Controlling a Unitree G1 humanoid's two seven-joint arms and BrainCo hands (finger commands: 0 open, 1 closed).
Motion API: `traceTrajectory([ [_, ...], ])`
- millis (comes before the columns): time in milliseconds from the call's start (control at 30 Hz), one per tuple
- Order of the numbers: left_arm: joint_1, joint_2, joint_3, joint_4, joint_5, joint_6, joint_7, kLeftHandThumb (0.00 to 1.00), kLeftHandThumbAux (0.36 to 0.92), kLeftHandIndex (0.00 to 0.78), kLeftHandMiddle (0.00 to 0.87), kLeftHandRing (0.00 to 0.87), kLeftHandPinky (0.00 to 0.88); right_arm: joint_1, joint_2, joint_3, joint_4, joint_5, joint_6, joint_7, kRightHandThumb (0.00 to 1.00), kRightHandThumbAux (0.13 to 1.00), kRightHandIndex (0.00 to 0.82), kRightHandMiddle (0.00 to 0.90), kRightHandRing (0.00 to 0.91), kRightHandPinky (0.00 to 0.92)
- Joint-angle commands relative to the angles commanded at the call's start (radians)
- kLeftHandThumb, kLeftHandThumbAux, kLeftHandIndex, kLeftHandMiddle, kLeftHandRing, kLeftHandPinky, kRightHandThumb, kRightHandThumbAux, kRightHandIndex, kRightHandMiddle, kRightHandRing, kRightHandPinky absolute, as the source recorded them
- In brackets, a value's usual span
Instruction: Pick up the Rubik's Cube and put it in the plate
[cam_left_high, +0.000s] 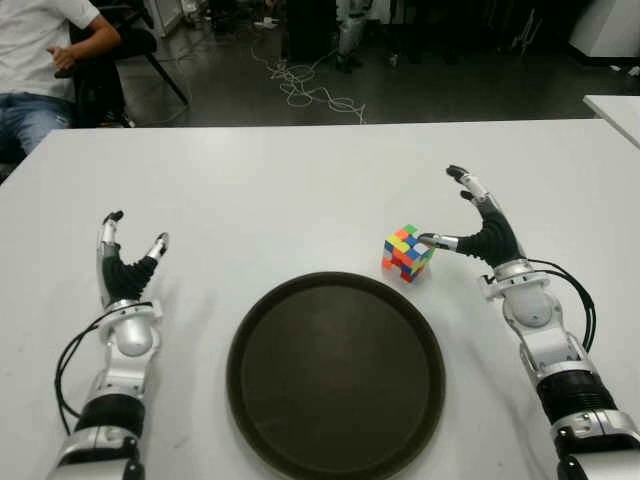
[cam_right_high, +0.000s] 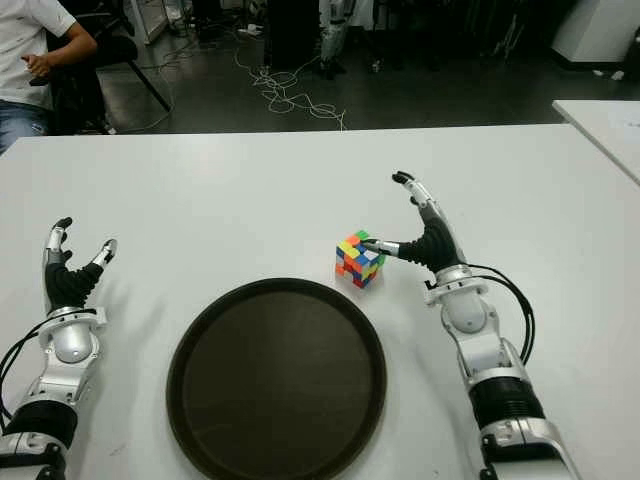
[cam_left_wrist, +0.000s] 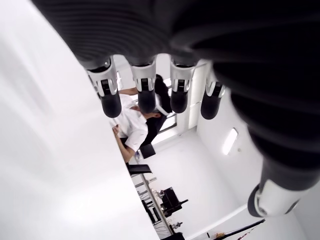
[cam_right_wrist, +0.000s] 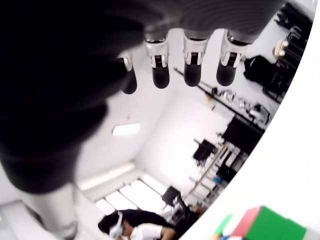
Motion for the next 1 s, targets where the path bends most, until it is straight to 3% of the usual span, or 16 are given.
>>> traceTrajectory([
  [300,0.003,-0.001,-0.007,-0.003,-0.004,-0.012,0.002,0.0,0.633,0.0,0.0,0.0,0.045,-0.013,-0.018,0.024,-0.015,-0.049,0.045,-0.011,0.0,0.605,0.039,0.0,0.0,0.0],
  [500,0.005,-0.003,-0.009,-0.01,-0.002,-0.01,0.007,0.0,0.672,0.003,0.0,0.0,0.037,-0.012,-0.024,0.035,-0.036,-0.078,0.07,-0.017,0.0,0.559,0.034,0.0,0.0,0.0],
  [1000,0.004,-0.002,-0.023,-0.011,0.006,-0.007,0.021,0.0,0.683,0.006,0.0,0.0,0.05,-0.024,-0.031,0.067,-0.064,-0.127,0.099,-0.029,0.0,0.516,0.056,0.0,0.0,0.001],
])
